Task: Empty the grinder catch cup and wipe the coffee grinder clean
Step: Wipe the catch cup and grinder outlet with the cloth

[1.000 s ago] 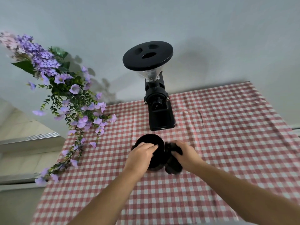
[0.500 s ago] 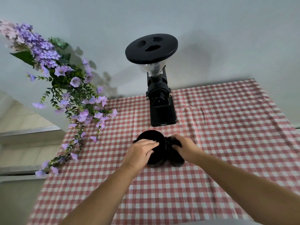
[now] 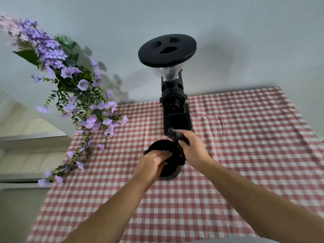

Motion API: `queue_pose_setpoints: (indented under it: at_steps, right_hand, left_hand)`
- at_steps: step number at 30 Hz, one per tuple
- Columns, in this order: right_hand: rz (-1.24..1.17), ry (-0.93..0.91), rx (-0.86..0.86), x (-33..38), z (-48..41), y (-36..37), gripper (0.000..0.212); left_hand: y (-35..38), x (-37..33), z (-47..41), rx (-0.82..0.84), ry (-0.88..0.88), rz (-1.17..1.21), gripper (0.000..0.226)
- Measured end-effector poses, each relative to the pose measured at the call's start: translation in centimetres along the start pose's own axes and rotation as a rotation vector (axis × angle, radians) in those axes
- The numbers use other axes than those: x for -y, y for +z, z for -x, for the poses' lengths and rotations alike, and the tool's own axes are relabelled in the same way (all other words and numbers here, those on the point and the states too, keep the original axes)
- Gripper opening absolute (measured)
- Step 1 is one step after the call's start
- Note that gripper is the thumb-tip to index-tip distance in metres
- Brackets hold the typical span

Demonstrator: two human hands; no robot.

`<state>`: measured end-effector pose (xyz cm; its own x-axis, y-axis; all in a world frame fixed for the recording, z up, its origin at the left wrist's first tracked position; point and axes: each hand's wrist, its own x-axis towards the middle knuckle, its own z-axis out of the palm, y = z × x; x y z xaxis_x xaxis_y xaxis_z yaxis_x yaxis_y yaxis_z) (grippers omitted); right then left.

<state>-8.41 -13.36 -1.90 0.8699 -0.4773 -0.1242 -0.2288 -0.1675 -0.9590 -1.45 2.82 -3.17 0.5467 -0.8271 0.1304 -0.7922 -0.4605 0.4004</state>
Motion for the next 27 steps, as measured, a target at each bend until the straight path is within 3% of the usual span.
queue_pose_setpoints:
  at_steps: [2, 6, 11, 16, 19, 24, 27]
  right_hand:
    - [0.057, 0.022, -0.055, -1.2, 1.0, 0.7, 0.034]
    - [-0.006, 0.262, -0.037, -4.5, 3.6, 1.9, 0.034]
    - [-0.125, 0.206, -0.237, -3.7, 3.7, 2.1, 0.031]
    - [-0.146, 0.279, -0.225, -4.5, 5.0, 3.3, 0.027]
    - [-0.203, 0.190, -0.298, -3.5, 4.5, 2.8, 0.029]
    - [-0.138, 0.235, -0.186, -4.3, 5.5, 2.9, 0.027]
    - [-0.236, 0.161, -0.265, -2.9, 4.5, 1.5, 0.028]
  left_hand:
    - [-0.1, -0.1, 0.0, 0.008, 0.007, -0.008, 0.040]
    - [0.0, 0.0, -0.2, -0.011, 0.067, -0.099, 0.043]
    - [-0.2, -0.9, -1.4, -0.031, -0.064, -0.131, 0.036]
    - [0.0, -1.7, -2.3, 0.025, -0.124, -0.194, 0.038]
    - [-0.2, -1.7, -2.7, 0.014, -0.168, -0.211, 0.038]
    - [0.0, -2.1, -3.1, 0.027, -0.251, -0.236, 0.039]
    - [0.0, -2.6, -3.6, 0.030, -0.275, -0.248, 0.038]
